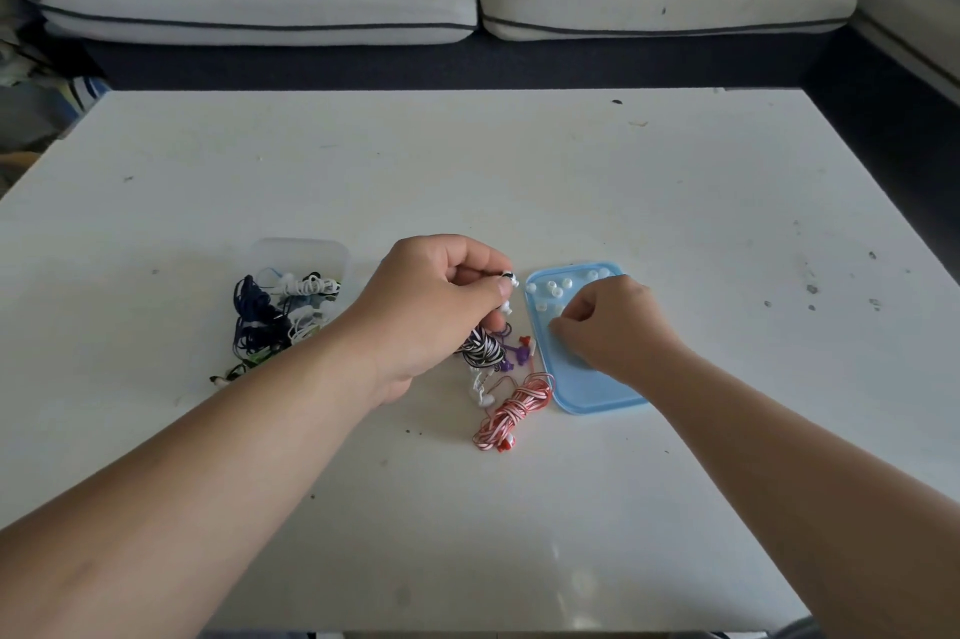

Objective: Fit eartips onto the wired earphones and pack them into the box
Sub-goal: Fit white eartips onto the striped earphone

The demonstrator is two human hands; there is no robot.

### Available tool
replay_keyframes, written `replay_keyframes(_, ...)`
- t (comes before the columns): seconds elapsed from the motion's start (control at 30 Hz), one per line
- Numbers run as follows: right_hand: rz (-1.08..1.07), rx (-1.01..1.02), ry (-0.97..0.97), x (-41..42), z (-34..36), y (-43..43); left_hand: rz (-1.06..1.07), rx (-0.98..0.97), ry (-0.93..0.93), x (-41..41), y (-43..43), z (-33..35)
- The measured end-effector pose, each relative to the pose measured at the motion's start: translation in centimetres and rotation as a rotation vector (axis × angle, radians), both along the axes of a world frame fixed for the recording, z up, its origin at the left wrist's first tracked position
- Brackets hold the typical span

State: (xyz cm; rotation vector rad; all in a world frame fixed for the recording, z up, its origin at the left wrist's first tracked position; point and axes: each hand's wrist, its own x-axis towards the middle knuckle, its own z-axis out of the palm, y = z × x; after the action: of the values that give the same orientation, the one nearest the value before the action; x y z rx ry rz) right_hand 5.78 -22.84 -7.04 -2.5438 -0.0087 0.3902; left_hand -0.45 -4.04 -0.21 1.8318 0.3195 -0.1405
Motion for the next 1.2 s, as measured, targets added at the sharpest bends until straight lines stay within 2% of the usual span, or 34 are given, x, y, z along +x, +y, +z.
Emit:
replay_keyframes(0.37, 0.027, -0.012, -0.012, -0.3, 0.3, -0.1, 0.008, -0.003, -0.003, -0.3, 0.5, 0.4)
replay_keyframes(0.43, 0.009, 0.096, -0.035, -0.6, 1.3, 0.0, 0.012, -0.001, -0.011, -0.3, 0.6, 0.6)
replay_keyframes(0.6, -0.162, 0.611, 0.055, -3.0, 6.2, 0.5, 0.08, -0.082, -0.042, -1.3, 1.3, 2.1)
replay_keyframes(0.7, -0.223, 0.836, 0.093, -4.9, 9.2, 1.5, 0.107, -0.152, -0.049, -2.3, 1.3, 3.1)
replay_keyframes(0.87, -0.19, 0.954, 0.102, -6.9, 11.7, 2.6, 0.131, -0.226, -0.065, -3.6, 0.6, 4.3)
replay_keyframes(1.0, -0.17, 0.967, 0.104, -7.2, 12.1, 2.1, 0.15, -0.239, -0.071, -4.0, 0.4, 4.5)
replay_keyframes(1.2, -0.313, 1.047, 0.04, -4.7, 11.8, -0.8, 0.166, -0.243, -0.063, -2.0, -0.5, 4.3)
